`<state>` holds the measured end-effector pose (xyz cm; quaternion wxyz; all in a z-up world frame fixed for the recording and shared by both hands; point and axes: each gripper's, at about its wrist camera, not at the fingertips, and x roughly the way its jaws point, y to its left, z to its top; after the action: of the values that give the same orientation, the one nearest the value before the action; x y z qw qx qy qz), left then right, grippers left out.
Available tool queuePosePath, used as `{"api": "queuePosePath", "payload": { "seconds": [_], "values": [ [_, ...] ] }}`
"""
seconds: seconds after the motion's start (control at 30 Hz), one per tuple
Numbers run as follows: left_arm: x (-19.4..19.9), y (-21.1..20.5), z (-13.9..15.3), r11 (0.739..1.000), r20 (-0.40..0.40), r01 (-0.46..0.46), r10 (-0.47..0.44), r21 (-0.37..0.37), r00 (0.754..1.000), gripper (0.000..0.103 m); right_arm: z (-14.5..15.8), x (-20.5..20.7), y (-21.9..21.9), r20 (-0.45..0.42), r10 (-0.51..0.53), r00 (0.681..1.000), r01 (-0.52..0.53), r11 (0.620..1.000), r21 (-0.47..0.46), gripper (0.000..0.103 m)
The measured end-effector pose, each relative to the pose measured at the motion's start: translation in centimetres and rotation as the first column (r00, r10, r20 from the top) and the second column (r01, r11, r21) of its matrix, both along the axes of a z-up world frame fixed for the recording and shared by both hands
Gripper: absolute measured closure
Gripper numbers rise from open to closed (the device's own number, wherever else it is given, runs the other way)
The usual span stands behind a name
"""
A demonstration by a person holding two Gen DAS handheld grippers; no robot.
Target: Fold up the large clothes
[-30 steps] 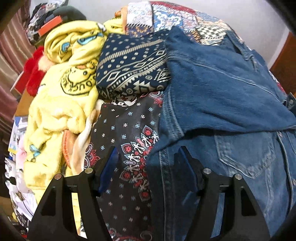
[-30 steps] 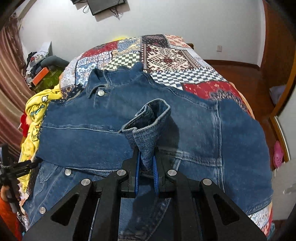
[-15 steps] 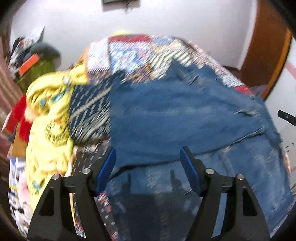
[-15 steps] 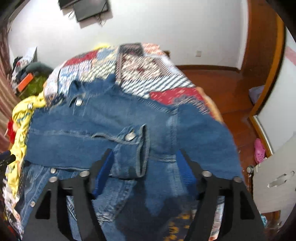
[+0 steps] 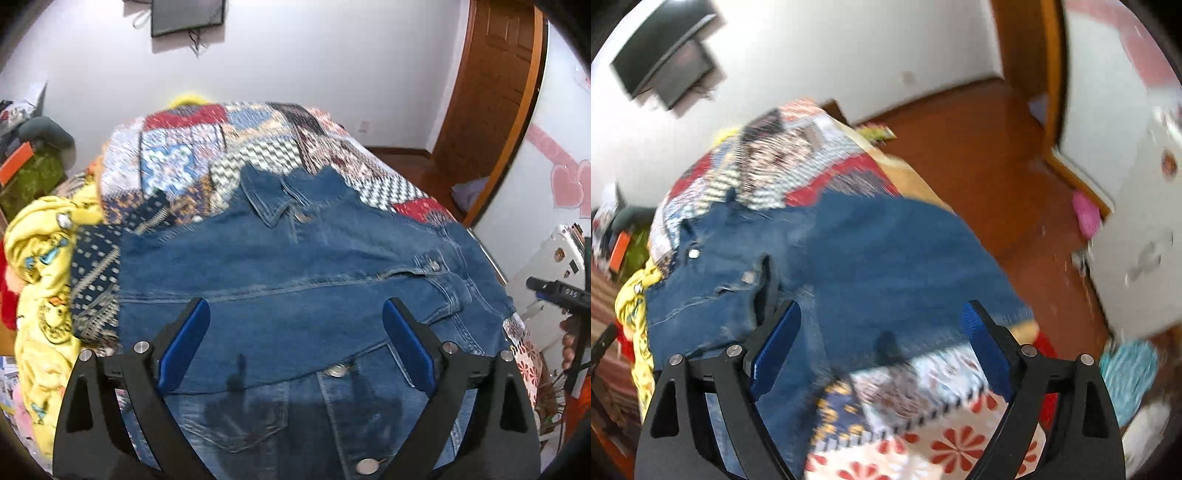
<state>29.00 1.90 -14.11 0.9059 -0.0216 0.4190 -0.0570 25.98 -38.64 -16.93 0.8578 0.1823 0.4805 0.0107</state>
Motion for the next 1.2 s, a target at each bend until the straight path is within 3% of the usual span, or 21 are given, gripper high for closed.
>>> {"api": "queuePosePath", "payload": {
  "seconds": [0.23, 0.47, 0.57, 0.67, 0.73, 0.83, 0.97, 1.07, 1.2],
  "values": [
    [0.3, -1.3, -2.7, 1.000, -0.074, 0.016, -0.017, -0.014, 0.997, 0.008, -6.2, 0.0, -3.5, -0.156, -0.079, 0.985, 0.109, 0.975, 0.196, 0.016],
    [0.3, -0.7, -3.6, 1.000, -0.100, -0.010, 0.009, -0.017, 0.995, 0.008, -8.9, 1.4, -5.4, -0.183, -0.158, 0.970, 0.211, 0.925, 0.315, 0.014],
    [0.2, -0.3, -3.8, 1.000, -0.102, -0.024, 0.022, -0.020, 0.995, 0.008, -9.1, 1.9, -5.7, -0.182, -0.208, 0.961, 0.254, 0.924, 0.285, 0.022],
    [0.0, 0.1, -3.9, 0.999, -0.106, -0.032, 0.030, -0.023, 0.994, 0.008, -9.0, 2.3, -5.7, -0.173, -0.266, 0.948, 0.303, 0.920, 0.247, 0.039],
    [-0.1, 0.2, -3.9, 0.999, -0.105, -0.033, 0.032, -0.014, 0.994, 0.008, -8.5, 2.6, -6.2, -0.161, -0.295, 0.942, 0.324, 0.923, 0.206, 0.067],
    [-0.6, 0.3, -3.9, 1.000, -0.097, -0.028, 0.028, 0.003, 0.995, 0.008, -6.9, 2.9, -6.0, -0.130, -0.306, 0.943, 0.323, 0.936, 0.138, 0.087],
    [-1.2, 0.4, -3.7, 1.000, -0.081, -0.014, 0.015, 0.016, 0.997, 0.008, -3.0, 2.7, -5.0, -0.022, -0.276, 0.961, 0.277, 0.958, 0.078, 0.094],
    [-1.8, 0.5, -3.2, 1.000, -0.065, -0.006, 0.007, 0.020, 0.998, 0.008, 1.5, 2.7, -3.7, 0.087, -0.231, 0.969, 0.223, 0.970, 0.092, 0.095],
    [-2.4, 0.8, -2.5, 1.000, -0.042, 0.000, 0.001, 0.010, 0.999, 0.008, 8.5, 3.0, 0.8, 0.257, -0.088, 0.962, 0.071, 0.995, 0.074, 0.095]
  ]
}}
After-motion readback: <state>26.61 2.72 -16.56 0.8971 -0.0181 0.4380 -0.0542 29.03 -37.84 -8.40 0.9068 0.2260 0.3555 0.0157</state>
